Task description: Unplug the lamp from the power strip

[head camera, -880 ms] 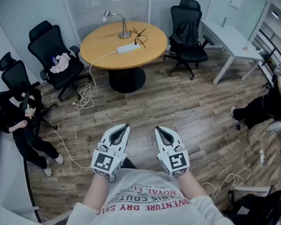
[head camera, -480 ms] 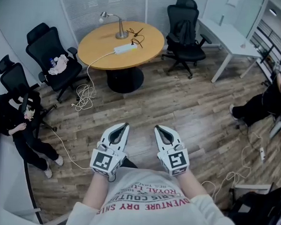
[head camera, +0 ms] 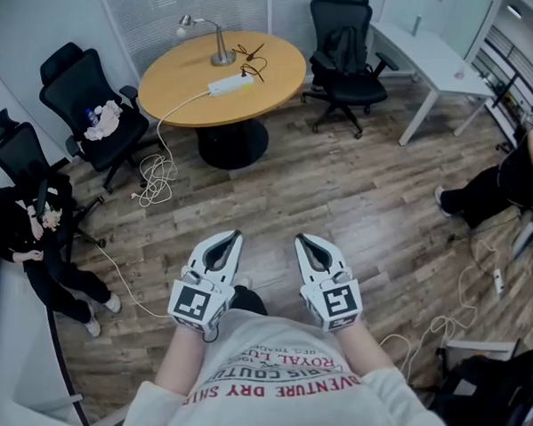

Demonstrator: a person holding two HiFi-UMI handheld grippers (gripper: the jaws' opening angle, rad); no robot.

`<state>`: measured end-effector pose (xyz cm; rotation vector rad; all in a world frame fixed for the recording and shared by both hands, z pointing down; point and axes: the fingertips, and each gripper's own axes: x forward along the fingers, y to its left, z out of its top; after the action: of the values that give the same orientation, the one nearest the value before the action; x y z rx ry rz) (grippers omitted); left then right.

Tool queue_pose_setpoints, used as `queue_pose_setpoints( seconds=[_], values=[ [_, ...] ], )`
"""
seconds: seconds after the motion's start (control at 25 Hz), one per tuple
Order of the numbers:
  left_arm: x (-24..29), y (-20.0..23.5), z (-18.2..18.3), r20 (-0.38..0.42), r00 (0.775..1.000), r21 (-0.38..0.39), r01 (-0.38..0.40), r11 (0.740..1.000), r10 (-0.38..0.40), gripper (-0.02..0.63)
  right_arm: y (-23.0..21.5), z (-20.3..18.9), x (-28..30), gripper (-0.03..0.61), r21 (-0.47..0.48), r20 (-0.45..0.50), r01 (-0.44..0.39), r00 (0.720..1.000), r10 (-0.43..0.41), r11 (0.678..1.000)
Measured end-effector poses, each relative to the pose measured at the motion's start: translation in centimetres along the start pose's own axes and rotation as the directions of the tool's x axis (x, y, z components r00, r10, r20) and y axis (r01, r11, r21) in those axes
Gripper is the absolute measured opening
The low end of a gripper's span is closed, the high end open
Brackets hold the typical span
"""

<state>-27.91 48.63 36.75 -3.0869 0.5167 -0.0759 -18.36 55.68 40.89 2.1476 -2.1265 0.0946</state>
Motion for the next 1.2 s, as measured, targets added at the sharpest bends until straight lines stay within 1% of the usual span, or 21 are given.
queue_pose_setpoints(
  seconds=[0.16,0.28,0.4,0.48,0.56,0.72,0.88,1.0,1.2],
  values=[
    [1.0,1.7,-0.9,-0.017,1.000,0.006,0.013,1.000,-0.013,0.028,-0.2,-0.6,2.3,0.029,-0.006,-0.016,-0.012,1.000,0.012,1.000],
    [2.6,3.8,-1.6,-0.021,1.000,0.006,0.020,1.000,-0.020,0.028,-0.7,-0.5,4.9,0.029,-0.034,-0.018,-0.019,1.000,0.019,0.999],
    [4.7,6.4,-2.0,-0.031,0.999,-0.007,0.024,1.000,-0.024,0.028,-1.5,-0.6,7.6,0.029,-0.052,-0.034,-0.009,0.999,0.008,0.999],
    [6.4,8.5,-2.0,-0.034,0.999,-0.023,0.021,1.000,-0.021,0.028,-2.4,-0.5,9.7,0.029,-0.042,-0.048,0.000,0.999,-0.002,0.999],
    [8.4,10.7,-2.1,-0.025,0.999,-0.022,0.033,0.999,-0.033,0.028,-3.7,-0.3,12.1,0.029,-0.038,-0.059,0.005,0.998,-0.007,0.999],
    [12.7,15.7,-1.5,-0.037,0.999,-0.044,0.028,0.999,-0.029,0.028,-6.5,0.2,17.5,0.029,-0.022,-0.075,0.023,0.997,-0.024,0.999],
    [16.4,20.8,-1.8,-0.023,0.999,-0.037,0.046,0.998,-0.047,0.028,-9.1,0.8,23.2,0.029,-0.006,-0.090,0.044,0.995,-0.045,0.999],
    [18.6,24.5,-2.2,-0.021,0.998,-0.030,0.054,0.998,-0.054,0.028,-10.3,1.2,27.2,0.029,-0.002,-0.096,0.044,0.994,-0.044,0.999],
    [21.3,29.4,-2.2,-0.022,0.999,-0.075,0.028,0.997,-0.030,0.028,-11.9,1.8,32.7,0.029,-0.002,-0.112,0.034,0.993,-0.034,0.999]
  ],
)
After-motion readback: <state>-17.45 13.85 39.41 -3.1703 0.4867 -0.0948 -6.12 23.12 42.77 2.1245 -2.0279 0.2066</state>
